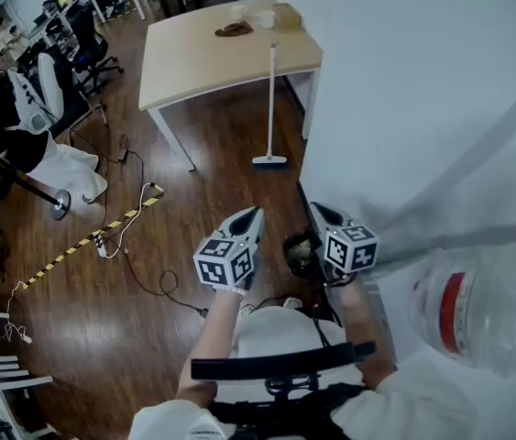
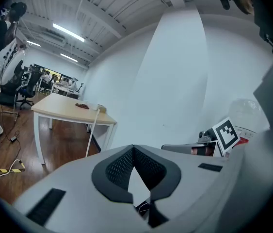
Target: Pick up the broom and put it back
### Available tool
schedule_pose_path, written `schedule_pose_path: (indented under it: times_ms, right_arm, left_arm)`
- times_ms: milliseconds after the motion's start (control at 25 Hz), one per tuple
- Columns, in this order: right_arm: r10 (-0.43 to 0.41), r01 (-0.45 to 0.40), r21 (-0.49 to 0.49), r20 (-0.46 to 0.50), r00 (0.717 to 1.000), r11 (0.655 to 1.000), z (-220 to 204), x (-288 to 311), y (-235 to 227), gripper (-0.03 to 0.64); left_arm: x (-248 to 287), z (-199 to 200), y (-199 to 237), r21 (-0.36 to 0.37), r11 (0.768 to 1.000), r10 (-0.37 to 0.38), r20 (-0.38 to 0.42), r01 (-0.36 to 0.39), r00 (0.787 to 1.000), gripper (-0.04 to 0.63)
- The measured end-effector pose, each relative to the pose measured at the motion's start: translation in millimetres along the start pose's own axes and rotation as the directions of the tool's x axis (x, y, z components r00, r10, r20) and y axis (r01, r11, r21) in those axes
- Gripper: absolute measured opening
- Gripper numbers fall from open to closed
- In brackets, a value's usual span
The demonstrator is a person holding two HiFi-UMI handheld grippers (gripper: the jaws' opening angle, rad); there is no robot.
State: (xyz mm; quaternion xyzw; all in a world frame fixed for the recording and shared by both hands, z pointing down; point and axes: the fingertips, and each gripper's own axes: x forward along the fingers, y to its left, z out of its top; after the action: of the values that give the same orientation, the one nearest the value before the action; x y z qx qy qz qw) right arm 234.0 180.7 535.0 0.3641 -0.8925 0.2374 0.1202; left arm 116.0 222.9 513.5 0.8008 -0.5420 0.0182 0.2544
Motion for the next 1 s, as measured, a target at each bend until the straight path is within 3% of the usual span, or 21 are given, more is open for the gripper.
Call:
schedule_pose_path:
  times_ms: [280,520,760,1000]
  right_arm:
    - [0.003,-0.003,0.024,0.012,1.000,1.000,-3.4,2.1,-34.5,0.009]
    - [0.004,-0.004,0.045,0.007,1.000,0.999,3.7,29.9,-54.0,0.009]
    - [-0.002,0.003,0.039,-0.009,1.000,0.999,19.2,107.2,-61.1,0.009]
    - [-0.032,0.033,0.043,-0.013,0.999,0.999,68.3,206.1,-63.4,0.009]
  left_arm:
    - [18.4,-8.5,-4.8,0.020,0.999,0.032,-0.006,-0.032,0.999,-0.011]
    - [37.8,-1.5,27.4,0.010,0.998,0.061,-0.012,-0.061,0.998,-0.011]
    - [83.6,23.7,87.8,0.017,0.999,0.027,-0.018,-0.027,0.999,-0.011]
    - [136.6,79.7,169.2,0.012,1.000,-0.016,-0.032,0.017,0.999,-0.011]
